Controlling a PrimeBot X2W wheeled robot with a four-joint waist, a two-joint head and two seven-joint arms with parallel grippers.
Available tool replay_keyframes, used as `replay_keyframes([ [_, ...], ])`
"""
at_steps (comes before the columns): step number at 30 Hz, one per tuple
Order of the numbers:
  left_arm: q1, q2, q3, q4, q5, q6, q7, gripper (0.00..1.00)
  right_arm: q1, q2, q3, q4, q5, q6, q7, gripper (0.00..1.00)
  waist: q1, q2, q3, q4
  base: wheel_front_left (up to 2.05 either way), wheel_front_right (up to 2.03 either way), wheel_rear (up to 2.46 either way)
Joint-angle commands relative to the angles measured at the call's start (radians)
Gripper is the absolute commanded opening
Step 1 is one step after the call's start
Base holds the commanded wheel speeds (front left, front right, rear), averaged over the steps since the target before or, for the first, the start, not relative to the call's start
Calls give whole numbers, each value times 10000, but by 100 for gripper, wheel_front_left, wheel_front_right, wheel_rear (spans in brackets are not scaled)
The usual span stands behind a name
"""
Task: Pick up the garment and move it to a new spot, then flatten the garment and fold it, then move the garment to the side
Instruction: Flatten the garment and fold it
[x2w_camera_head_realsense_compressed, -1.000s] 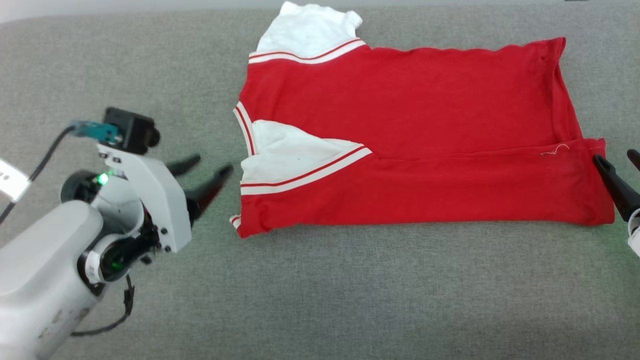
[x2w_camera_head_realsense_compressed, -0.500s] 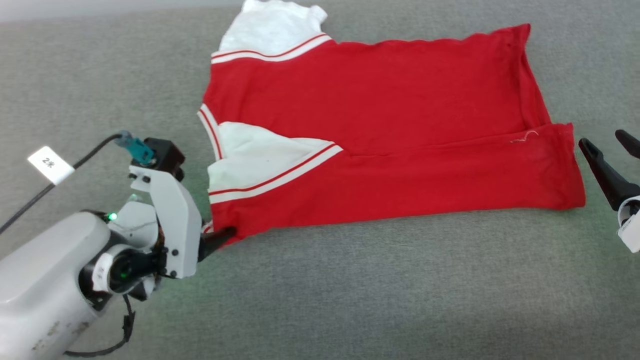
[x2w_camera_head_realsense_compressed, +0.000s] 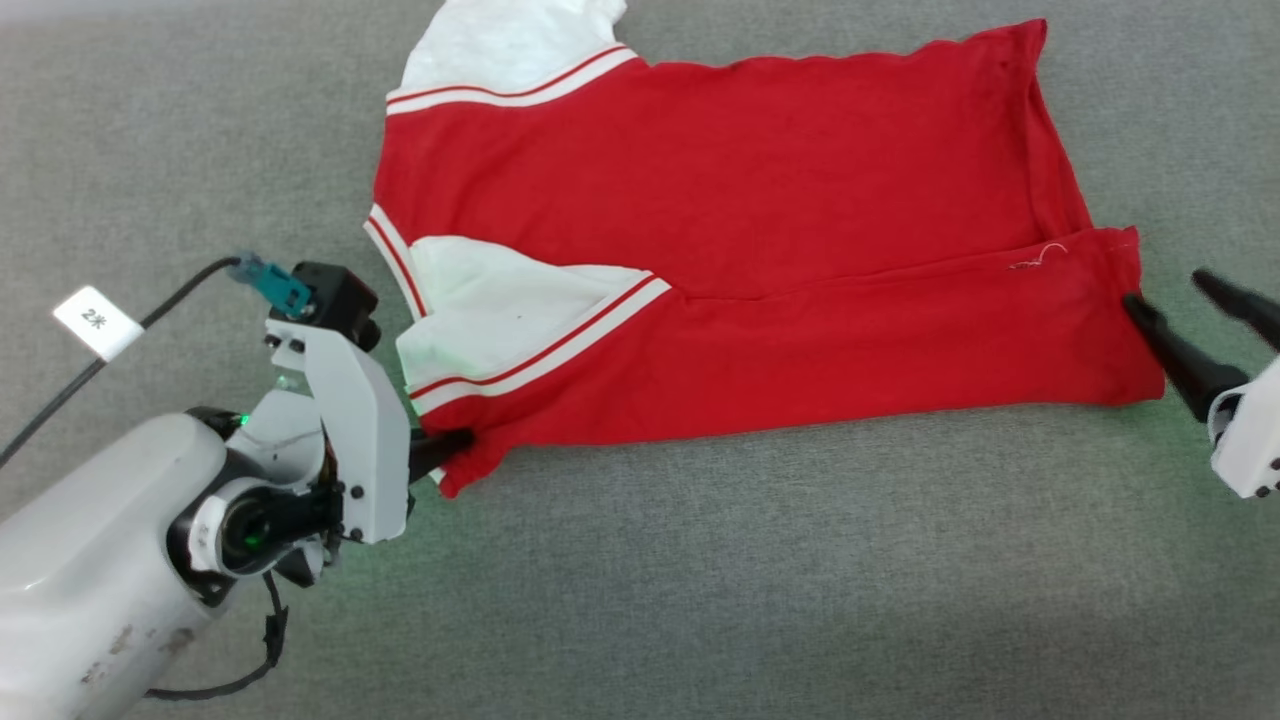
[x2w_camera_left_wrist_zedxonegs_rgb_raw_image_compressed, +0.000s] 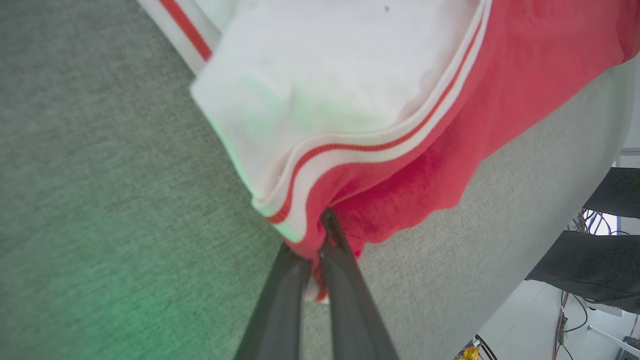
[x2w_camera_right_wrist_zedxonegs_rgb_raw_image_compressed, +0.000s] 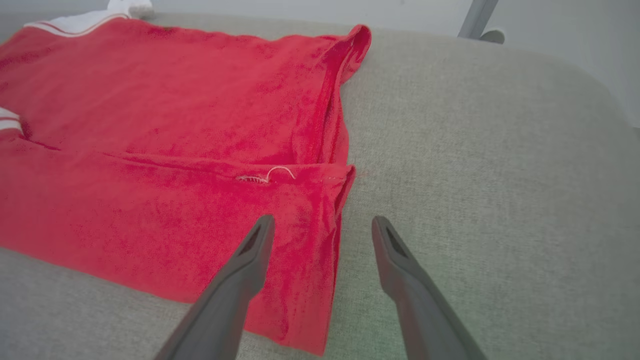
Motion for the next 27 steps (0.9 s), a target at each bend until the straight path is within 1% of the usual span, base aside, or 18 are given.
replay_keyframes([
  [1, 79, -160, -133, 53, 79, -80, -2, 0, -254, 78, 238, 266, 150, -16, 617, 100, 0, -1, 39, 110, 0, 0, 0],
  [3, 21, -225, -123, 68, 107, -152, -58, 0, -489, 160, 588, 580, 378, -16, 1554, 100, 0, -1, 70, 208, 0, 0, 0],
  [6, -64, -386, -150, 88, 217, -236, -144, 0, -803, 19, 1176, 993, 470, -16, 2881, 100, 0, -1, 120, 418, 0, 0, 0],
  [9, -111, -579, -186, 139, 319, -333, -269, 0, -829, -88, 1645, 1152, 692, -16, 3682, 100, 0, -1, 131, 666, 0, 0, 0],
  [10, -96, -612, -189, 172, 350, -374, -327, 0, -847, -145, 1732, 1147, 746, -16, 3751, 67, 0, -1, 123, 726, 0, 0, 0],
  [11, -60, -652, -186, 197, 366, -394, -382, 0, -863, -190, 1764, 1149, 786, -16, 3750, 41, 0, -1, 101, 777, 0, 0, 0],
  [13, 18, -657, -171, 235, 409, -421, -516, 0, -854, -291, 1811, 1119, 871, -16, 3663, 11, 0, -1, 46, 857, 0, 0, 0],
  [14, 45, -643, -134, 244, 420, -448, -597, 0, -815, -381, 1829, 1088, 895, -16, 3593, 0, 0, -1, 2, 898, 0, 0, 0],
  [17, 133, -592, -74, 246, 392, -488, -755, 0, -653, -574, 1861, 1013, 989, -16, 3520, 0, 0, -1, -116, 961, 0, 0, 0],
  [20, 338, -407, 7, 119, 299, -566, -948, 0, -451, -905, 1857, 732, 1034, -16, 3383, 0, 0, -1, -292, 988, 0, 0, 0],
  [23, 654, -134, 87, -173, 197, -579, -1167, 0, -116, -1178, 1673, 360, 1168, -16, 3075, 0, 0, -1, -478, 1022, 0, 0, 0],
  [27, 1365, 416, 217, -982, -44, -462, -1547, 0, 713, -1588, 1428, -190, 1364, -17, 2808, 0, 0, -1, -683, 1019, 0, 0, 0],
])
